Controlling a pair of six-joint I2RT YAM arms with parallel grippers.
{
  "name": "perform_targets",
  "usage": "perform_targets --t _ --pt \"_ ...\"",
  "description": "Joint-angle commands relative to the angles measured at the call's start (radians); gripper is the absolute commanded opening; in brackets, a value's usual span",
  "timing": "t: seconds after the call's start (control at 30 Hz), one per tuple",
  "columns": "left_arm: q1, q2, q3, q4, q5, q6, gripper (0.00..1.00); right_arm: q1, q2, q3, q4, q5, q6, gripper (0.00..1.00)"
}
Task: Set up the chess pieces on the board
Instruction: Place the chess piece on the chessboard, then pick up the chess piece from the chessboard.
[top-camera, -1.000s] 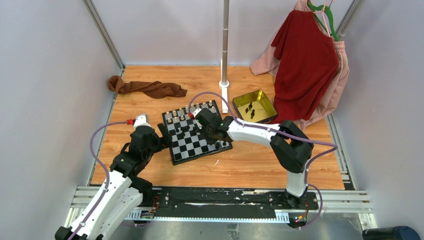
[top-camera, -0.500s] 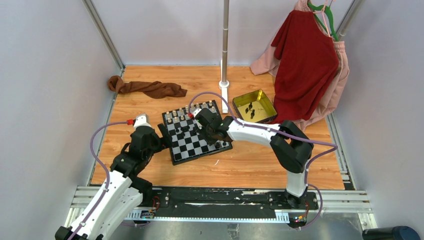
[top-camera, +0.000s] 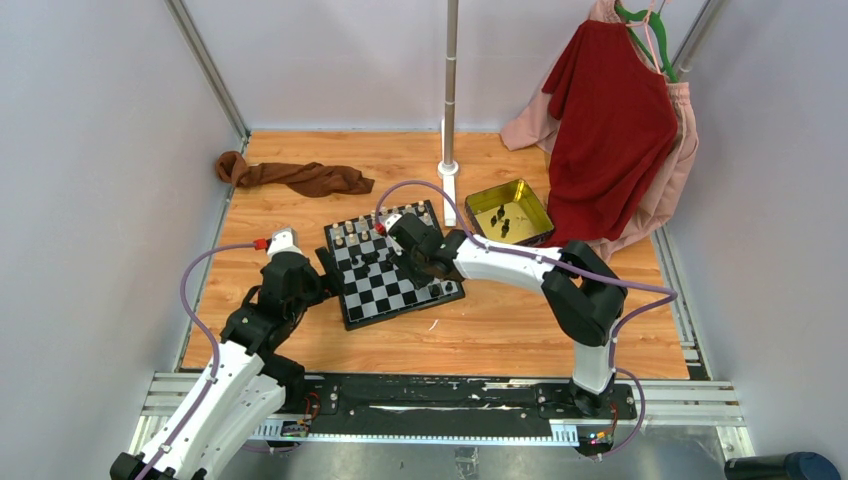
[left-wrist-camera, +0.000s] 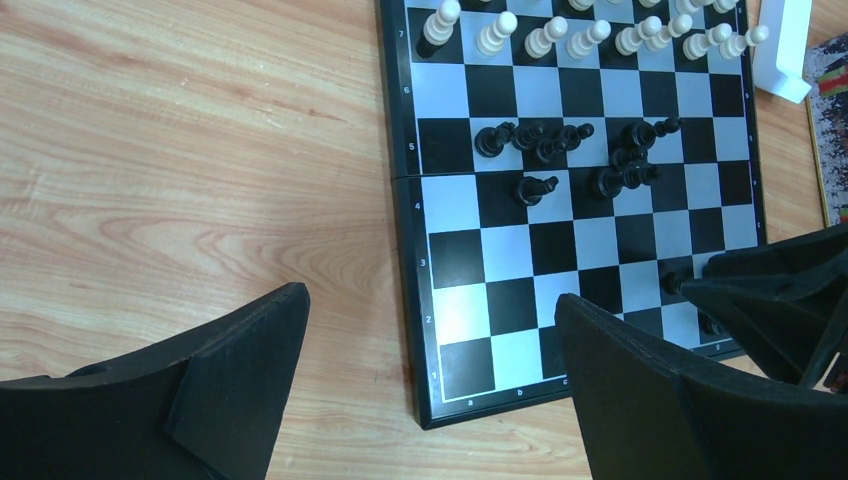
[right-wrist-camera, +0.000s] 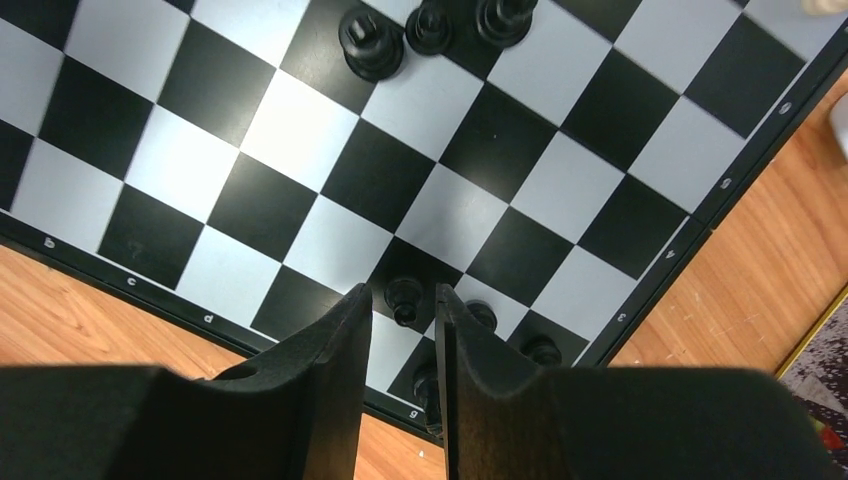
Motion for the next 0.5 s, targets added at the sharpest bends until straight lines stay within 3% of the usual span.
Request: perform_targets --t 0.0,0.47 --pt "-0.010 0.002 -0.006 0.014 -0.009 0.006 1.00 0.014 -0.022 0.066 -0.037 0.010 -0.015 0.34" --pt "-0.011 0.001 -0.003 0.006 -0.006 0.001 1.00 -0.033 0.060 0.206 -0.050 -0.009 -0.036 0.34"
